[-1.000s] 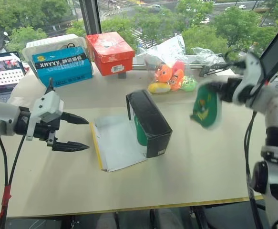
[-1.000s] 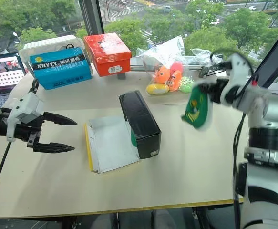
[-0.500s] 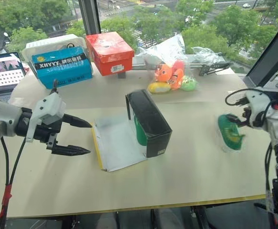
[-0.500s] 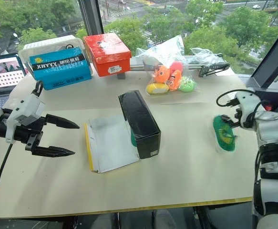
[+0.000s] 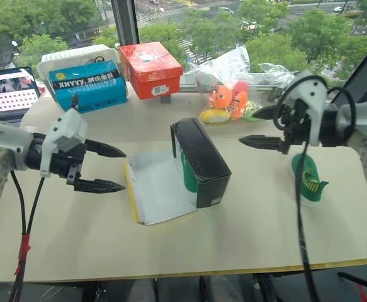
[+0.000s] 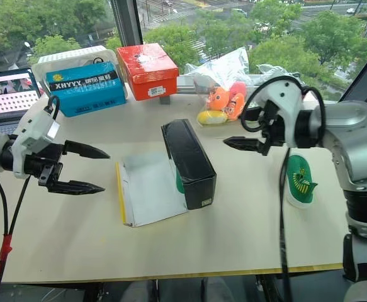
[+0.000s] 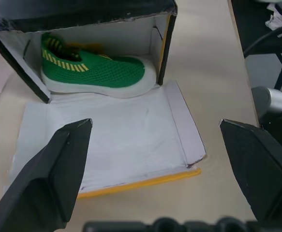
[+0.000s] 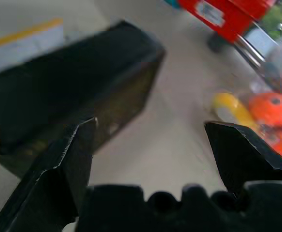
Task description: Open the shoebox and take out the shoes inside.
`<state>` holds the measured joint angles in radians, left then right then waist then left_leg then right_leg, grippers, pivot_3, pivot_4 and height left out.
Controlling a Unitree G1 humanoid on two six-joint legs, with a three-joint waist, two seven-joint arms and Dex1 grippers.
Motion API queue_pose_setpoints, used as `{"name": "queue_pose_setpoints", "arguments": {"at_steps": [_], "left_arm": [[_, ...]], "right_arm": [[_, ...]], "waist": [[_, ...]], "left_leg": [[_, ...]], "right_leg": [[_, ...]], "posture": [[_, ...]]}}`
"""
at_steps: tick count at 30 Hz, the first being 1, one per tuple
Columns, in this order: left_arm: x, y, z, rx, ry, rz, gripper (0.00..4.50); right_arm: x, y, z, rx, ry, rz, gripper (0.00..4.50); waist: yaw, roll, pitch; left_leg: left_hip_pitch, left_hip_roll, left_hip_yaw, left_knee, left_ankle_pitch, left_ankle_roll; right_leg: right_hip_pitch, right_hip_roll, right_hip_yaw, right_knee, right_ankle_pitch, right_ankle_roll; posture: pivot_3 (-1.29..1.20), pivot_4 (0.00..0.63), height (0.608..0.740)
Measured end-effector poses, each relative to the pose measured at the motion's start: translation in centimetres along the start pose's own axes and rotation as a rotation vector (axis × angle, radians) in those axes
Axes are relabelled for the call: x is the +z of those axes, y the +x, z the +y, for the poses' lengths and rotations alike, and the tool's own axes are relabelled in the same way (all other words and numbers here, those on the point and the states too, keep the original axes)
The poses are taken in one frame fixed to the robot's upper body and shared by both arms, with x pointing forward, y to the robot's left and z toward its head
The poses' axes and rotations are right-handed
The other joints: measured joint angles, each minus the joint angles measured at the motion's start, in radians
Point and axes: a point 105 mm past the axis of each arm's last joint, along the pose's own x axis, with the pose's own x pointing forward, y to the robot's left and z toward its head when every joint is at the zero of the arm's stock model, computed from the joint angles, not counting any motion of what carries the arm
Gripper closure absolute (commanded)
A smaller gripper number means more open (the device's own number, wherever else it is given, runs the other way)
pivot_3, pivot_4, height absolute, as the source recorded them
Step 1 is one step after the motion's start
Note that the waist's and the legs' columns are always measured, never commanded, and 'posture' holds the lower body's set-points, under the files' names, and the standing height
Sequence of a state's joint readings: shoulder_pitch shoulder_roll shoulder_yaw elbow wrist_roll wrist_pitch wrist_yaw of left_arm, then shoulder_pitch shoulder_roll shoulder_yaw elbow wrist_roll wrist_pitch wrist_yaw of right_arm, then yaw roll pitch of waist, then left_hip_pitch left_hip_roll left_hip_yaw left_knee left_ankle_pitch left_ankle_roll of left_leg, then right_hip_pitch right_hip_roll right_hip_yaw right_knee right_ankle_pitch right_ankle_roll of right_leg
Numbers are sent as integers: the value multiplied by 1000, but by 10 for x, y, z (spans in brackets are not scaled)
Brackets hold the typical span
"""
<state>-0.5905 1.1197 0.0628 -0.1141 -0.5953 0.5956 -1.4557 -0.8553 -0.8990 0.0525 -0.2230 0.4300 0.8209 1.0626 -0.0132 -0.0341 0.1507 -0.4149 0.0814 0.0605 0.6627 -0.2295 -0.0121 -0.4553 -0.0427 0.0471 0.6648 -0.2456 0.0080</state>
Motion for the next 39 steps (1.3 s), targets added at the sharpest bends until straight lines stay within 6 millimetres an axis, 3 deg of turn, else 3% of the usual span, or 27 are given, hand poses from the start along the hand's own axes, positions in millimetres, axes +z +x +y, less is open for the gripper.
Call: {"name": "queue_pose_setpoints", "arguments": {"at_steps": [5,9,16,21,23,26,28,32,39], "left_arm": [[7,0,3,18,-6,-46,0],[12,-3,4,38,-4,-61,0],[13,-5,5,62,-5,-65,0],[13,-5,5,69,-8,-64,0],[14,-6,5,72,0,-64,0],[13,-6,4,74,-2,-62,0],[12,-7,4,75,-4,-61,0],[13,-7,4,75,-4,-60,0],[13,-7,4,76,-3,-58,0]], "right_arm": [[-1,25,20,110,10,-3,3218],[12,42,29,180,43,-83,4412],[-34,51,15,150,154,-15,4412],[-76,30,-16,0,143,89,4412],[-103,17,-30,-81,167,177,4412],[-146,11,-24,-91,248,283,4412],[-165,15,-15,-75,297,313,4412],[-165,26,-8,-51,304,291,4412],[-141,74,20,47,295,170,4412]], "waist": [[0,0,0],[-3,0,0],[7,0,0],[5,-2,-1],[-1,-5,-3],[-11,-5,-3],[-18,-4,-2],[-33,-3,-2],[-33,-3,-2]], "left_leg": [[0,0,0,0,0,0],[0,0,-1,0,0,0],[-1,0,-1,3,0,0],[12,0,-1,3,-1,1],[17,0,-1,3,-1,2],[17,0,0,2,-1,2],[15,0,0,2,-1,2],[14,0,-1,2,-1,2],[14,0,-1,2,-2,3]], "right_leg": [[0,0,0,0,0,0],[0,0,0,0,0,0],[1,0,0,0,0,0],[16,0,-1,-2,-1,1],[21,0,-1,-2,-1,1],[19,0,0,-1,-1,1],[17,1,1,0,-1,1],[16,1,1,-1,-1,1],[16,1,1,-1,-1,1]], "posture": [[0,150,740],[0,150,740],[0,150,740],[0,150,740],[0,150,740],[0,150,740],[0,150,740],[0,150,740],[0,150,740]]}}
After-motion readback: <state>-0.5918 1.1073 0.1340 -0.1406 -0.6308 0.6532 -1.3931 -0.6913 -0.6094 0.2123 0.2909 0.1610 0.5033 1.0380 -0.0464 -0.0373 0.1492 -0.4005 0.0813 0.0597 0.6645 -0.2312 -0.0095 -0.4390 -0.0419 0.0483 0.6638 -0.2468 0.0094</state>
